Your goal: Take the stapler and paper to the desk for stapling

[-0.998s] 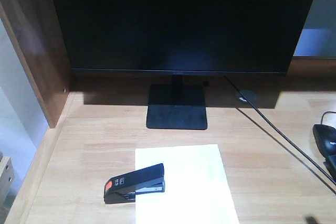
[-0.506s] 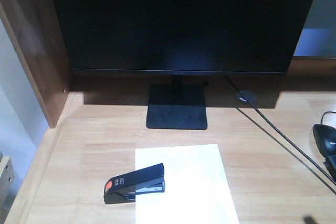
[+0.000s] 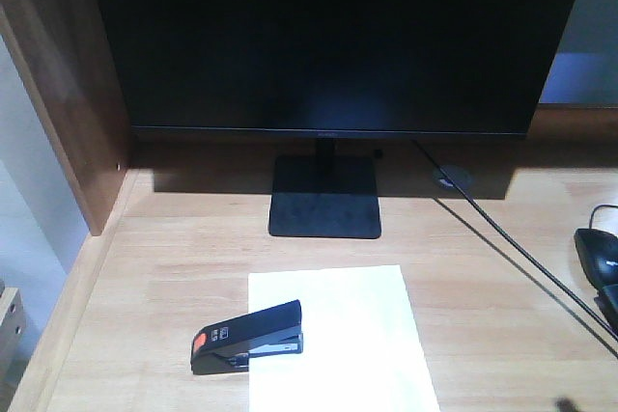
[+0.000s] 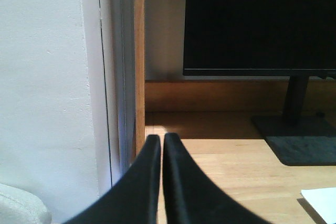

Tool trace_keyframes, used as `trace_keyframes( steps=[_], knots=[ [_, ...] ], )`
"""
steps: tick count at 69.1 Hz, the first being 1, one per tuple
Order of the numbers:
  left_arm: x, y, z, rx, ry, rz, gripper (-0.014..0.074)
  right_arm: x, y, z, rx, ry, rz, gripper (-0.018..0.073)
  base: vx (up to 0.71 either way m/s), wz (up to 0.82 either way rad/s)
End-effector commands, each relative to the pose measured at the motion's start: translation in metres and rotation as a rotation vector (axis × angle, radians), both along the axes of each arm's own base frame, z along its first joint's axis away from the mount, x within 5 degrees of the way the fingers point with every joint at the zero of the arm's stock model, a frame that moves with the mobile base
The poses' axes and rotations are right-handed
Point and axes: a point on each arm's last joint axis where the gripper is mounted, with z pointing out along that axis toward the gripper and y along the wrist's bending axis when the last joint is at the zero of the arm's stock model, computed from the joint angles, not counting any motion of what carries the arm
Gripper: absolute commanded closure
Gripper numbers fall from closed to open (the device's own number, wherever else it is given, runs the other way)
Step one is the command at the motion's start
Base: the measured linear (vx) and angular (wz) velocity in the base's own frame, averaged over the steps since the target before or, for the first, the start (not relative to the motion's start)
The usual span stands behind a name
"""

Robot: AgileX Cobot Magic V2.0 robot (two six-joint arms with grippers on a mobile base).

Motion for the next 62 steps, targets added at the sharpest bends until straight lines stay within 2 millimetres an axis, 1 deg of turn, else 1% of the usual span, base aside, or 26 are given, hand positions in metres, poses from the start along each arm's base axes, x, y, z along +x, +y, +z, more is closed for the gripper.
trace_keyframes(
  steps=[1, 5, 11, 20, 26, 31, 36, 62],
  knots=[
    [-0.001, 0.000, 0.003, -0.011, -0.072, 0.000, 0.0603, 0.000, -0.004, 0.012, 0.001, -0.057, -0.060, 0.0566, 0.00, 0.00],
    [-0.001, 0.000, 0.003, -0.011, -0.072, 0.000, 0.0603, 0.001, -0.006, 0.007, -0.007, -0.065, -0.091, 0.0566, 0.00, 0.00],
    [-0.001, 0.000, 0.003, -0.011, -0.072, 0.000, 0.0603, -0.001, -0.009, -0.010, 0.008, -0.088, -0.127, 0.0566, 0.00, 0.00],
    [-0.001, 0.000, 0.003, -0.011, -0.072, 0.000, 0.0603, -0.006, -0.011, -0.043, 0.027, -0.089, -0.167, 0.0566, 0.00, 0.00],
    [-0.001, 0.000, 0.003, -0.011, -0.072, 0.000, 0.0603, -0.010, -0.013, -0.060, 0.045, -0.088, -0.194, 0.0566, 0.00, 0.00],
    [-0.001, 0.000, 0.003, -0.011, -0.072, 0.000, 0.0603, -0.013, -0.014, -0.071, 0.061, -0.103, -0.213, 0.0566, 0.00, 0.00],
    [-0.001, 0.000, 0.003, -0.011, -0.071, 0.000, 0.0603, -0.012, -0.014, -0.073, 0.047, -0.074, -0.219, 0.0566, 0.00, 0.00],
    [-0.001, 0.000, 0.003, -0.011, -0.068, 0.000, 0.0603, -0.012, -0.015, -0.074, 0.041, -0.070, -0.222, 0.0566, 0.00, 0.00]
  ],
)
